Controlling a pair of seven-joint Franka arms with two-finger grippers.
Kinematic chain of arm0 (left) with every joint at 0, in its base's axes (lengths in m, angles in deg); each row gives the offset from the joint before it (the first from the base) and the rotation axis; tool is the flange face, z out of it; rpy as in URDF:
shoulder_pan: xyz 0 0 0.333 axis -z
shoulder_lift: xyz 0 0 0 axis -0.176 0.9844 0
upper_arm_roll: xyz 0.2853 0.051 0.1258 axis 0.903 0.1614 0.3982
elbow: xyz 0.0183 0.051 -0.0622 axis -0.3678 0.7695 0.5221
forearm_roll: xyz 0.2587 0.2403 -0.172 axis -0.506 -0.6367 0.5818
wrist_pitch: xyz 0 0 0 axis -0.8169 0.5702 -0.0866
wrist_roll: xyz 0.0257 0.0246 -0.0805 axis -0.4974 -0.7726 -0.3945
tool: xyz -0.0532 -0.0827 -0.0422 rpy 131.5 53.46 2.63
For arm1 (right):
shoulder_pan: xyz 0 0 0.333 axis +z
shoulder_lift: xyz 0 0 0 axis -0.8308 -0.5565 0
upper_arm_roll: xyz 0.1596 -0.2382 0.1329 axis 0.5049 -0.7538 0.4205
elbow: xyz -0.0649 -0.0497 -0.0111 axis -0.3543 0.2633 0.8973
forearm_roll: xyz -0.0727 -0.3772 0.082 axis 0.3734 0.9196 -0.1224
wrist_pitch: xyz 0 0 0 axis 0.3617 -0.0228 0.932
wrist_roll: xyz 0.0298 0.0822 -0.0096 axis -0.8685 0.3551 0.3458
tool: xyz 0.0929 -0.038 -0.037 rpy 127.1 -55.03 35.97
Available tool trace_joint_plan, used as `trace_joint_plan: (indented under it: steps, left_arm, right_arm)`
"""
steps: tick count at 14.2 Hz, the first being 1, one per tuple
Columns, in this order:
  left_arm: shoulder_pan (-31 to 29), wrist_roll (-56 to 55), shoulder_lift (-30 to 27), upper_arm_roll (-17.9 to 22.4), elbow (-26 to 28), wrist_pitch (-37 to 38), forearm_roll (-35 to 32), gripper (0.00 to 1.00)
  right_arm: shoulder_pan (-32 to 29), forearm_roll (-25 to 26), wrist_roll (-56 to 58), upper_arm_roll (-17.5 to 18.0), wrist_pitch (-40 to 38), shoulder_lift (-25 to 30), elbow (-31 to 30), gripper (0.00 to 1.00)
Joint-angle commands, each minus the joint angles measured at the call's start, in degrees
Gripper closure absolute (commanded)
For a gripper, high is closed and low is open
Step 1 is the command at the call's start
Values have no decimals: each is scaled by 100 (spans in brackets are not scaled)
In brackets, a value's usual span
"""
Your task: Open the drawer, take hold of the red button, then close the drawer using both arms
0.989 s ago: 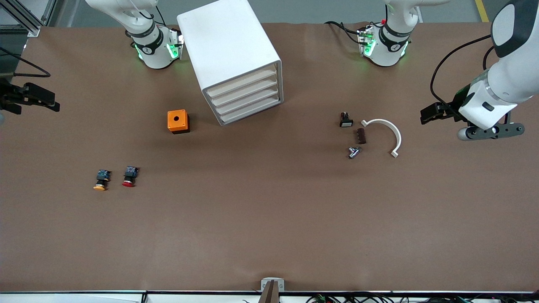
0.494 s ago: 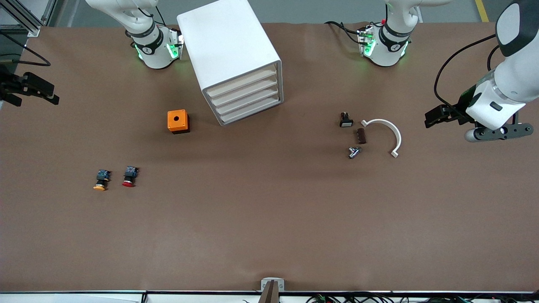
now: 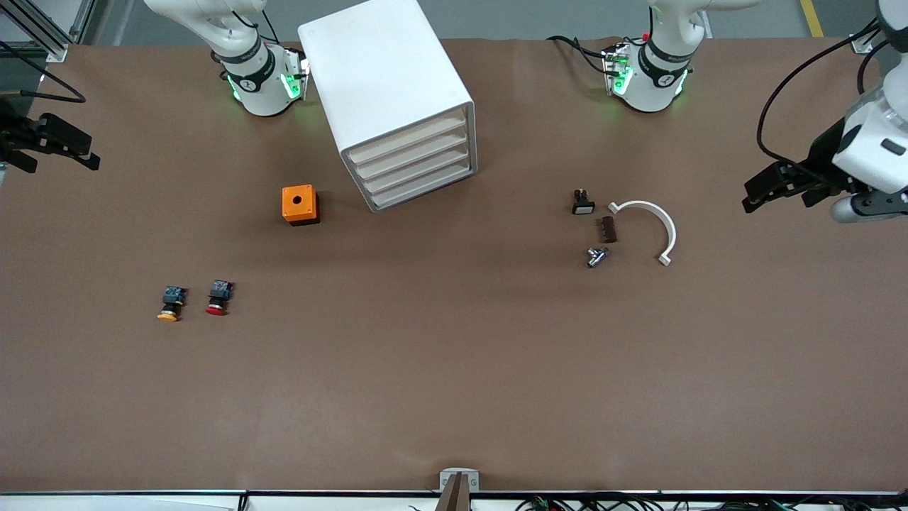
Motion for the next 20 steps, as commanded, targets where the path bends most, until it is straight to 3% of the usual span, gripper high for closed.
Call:
trace_joint_plan:
  steps: [1, 10, 13, 20]
  left_arm:
    - [5, 74, 3, -1, -247, 244, -84, 0]
    - [5, 742, 100, 17, -345, 279, -119, 0]
    - [40, 628, 100, -1, -336, 393, -233, 0]
    - [14, 628, 100, -18, -354, 393, -224, 0]
  right_arm:
    - [-56, -42, 11, 38, 85, 169, -169, 0]
    - [-47, -60, 336, -146, 156, 169, -169, 0]
    - [-38, -323, 336, -242, 226, 178, -169, 0]
    - [6, -79, 169, -234, 235, 169, -169, 0]
